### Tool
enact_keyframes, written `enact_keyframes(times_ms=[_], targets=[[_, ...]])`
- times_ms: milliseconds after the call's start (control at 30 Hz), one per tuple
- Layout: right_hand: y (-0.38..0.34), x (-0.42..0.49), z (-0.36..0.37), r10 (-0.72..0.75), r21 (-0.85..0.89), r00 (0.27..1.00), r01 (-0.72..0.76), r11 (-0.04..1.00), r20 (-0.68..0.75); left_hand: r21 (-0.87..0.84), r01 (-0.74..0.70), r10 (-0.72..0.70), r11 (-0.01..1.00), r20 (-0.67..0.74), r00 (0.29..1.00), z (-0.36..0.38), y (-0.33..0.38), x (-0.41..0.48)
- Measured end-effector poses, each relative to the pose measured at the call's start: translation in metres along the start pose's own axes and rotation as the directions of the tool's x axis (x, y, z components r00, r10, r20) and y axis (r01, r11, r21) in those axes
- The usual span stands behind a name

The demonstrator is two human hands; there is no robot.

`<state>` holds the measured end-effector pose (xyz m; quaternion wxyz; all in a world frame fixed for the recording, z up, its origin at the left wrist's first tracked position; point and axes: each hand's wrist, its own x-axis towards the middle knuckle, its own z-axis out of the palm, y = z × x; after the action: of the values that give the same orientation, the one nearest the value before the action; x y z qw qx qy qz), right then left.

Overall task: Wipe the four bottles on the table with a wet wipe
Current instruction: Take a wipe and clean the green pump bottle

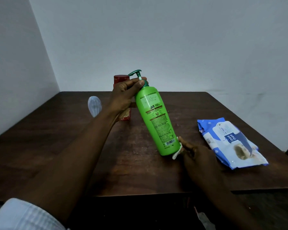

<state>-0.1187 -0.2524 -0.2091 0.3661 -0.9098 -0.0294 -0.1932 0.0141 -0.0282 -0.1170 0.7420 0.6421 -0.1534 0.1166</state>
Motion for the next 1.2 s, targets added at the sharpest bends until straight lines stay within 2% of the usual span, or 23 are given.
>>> enact_keyframes(times_ms=[167,267,333,400,500,633,800,900,967,1067,1200], targets=[[-0.01,-0.009,0.005,0.051,0.221,0.992,-0.025,0.975,-0.111,0.056,0.007,-0.001,0.998,-0.107,0.994,-0.002,-0.005,-0.005],[-0.015,-0.013,0.005,0.01,0.329,0.985,0.048,0.943,-0.171,0.059,0.027,-0.019,0.998,-0.124,0.992,-0.002,-0.006,-0.008],[-0.017,-0.013,0.006,-0.139,0.219,0.962,0.192,0.957,-0.236,0.084,0.034,-0.022,0.996,-0.141,0.99,-0.003,-0.006,-0.008],[-0.015,-0.011,0.009,-0.345,0.055,0.9,0.371,0.927,-0.268,0.11,0.033,-0.015,0.993,-0.156,0.988,-0.002,-0.006,-0.008],[-0.015,-0.007,0.011,-0.505,-0.041,0.832,0.51,0.859,-0.232,0.141,0.028,-0.004,0.99,-0.165,0.986,0.002,-0.005,-0.007],[-0.016,-0.009,0.012,-0.641,-0.028,0.75,0.646,0.763,-0.164,0.222,0.012,0.025,0.975,-0.165,0.986,0.004,-0.002,-0.005],[-0.013,-0.017,0.008,-0.697,0.225,0.716,0.674,0.704,0.035,0.292,0.026,0.029,0.956,-0.183,0.983,0.007,-0.003,-0.002],[-0.013,-0.018,0.006,-0.81,0.221,0.576,0.78,0.585,0.112,0.313,0.036,0.023,0.949,-0.182,0.983,0.01,-0.001,-0.003],[-0.019,-0.011,0.002,-0.815,0.263,0.561,0.773,0.577,0.141,0.326,0.034,0.027,0.945,-0.179,0.984,0.012,0.004,-0.004],[-0.026,0.0,0.005,-0.812,0.24,0.583,0.788,0.567,0.005,0.303,0.036,0.017,0.952,-0.171,0.985,0.014,0.01,-0.006],[-0.034,0.028,0.001,-0.792,0.253,0.608,0.776,0.578,-0.052,0.252,0.044,-0.006,0.967,-0.151,0.989,0.018,0.015,-0.007]])
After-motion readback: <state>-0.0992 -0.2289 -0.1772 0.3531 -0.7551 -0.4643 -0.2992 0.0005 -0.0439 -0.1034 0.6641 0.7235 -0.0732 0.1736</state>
